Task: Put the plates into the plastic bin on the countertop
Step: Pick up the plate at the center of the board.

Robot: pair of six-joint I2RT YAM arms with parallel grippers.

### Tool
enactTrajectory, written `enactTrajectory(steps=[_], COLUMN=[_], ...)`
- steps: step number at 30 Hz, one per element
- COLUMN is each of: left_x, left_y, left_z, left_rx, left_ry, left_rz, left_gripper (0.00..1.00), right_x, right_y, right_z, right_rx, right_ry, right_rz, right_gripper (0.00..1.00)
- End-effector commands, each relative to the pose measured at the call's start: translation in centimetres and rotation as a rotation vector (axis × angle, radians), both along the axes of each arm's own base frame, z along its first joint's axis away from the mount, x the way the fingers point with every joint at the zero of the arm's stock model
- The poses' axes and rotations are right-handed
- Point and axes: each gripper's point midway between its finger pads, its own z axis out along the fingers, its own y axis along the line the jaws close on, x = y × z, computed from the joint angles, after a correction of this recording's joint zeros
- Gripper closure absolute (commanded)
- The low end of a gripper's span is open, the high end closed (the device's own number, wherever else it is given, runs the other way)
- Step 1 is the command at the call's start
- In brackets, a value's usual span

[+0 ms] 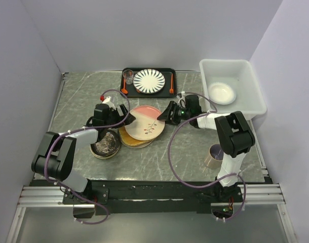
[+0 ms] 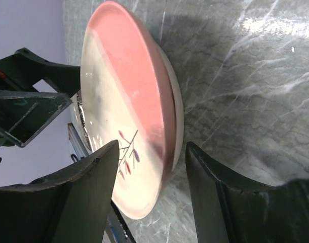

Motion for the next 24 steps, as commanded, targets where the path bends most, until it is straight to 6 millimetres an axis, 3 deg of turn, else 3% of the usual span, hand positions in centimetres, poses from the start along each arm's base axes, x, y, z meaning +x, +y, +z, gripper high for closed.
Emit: enactTrajectory(steps=[1,15,18,22,24], left_x=[-0.6,-0.6,-0.6,-0.6,-0.6], left_y=[0.0,0.0,0.0,0.0,0.1], left_z=[-1.8,-1.9,-2.0,-2.1,-2.2], left_rx=[0.030,0.038,0.038,0.037,0.039], left_ry=[0.060,0.064,0.067,0.068,0.071], left_rz=[-0.015,-0.017,-0.015,-0.017,-0.015], left_gripper=[0.04,0.04,0.04,0.04,0.04], right_x=[0.7,0.9,0.8,0.8,0.8], right_y=[0.0,1.0,1.1,1.1,1.0], right_z=[-0.4,-1.2,-1.0,-0.9,-0.8], right_rx=[0.026,0.115,0.116,0.118,0.117], right_ry=[-0.014,0.015,0.012,0.010,0.006], right_rz=[0.001,0.022,0.027,0.030,0.030], right_gripper=[0.37,0.41,0.49,0.77,0.81])
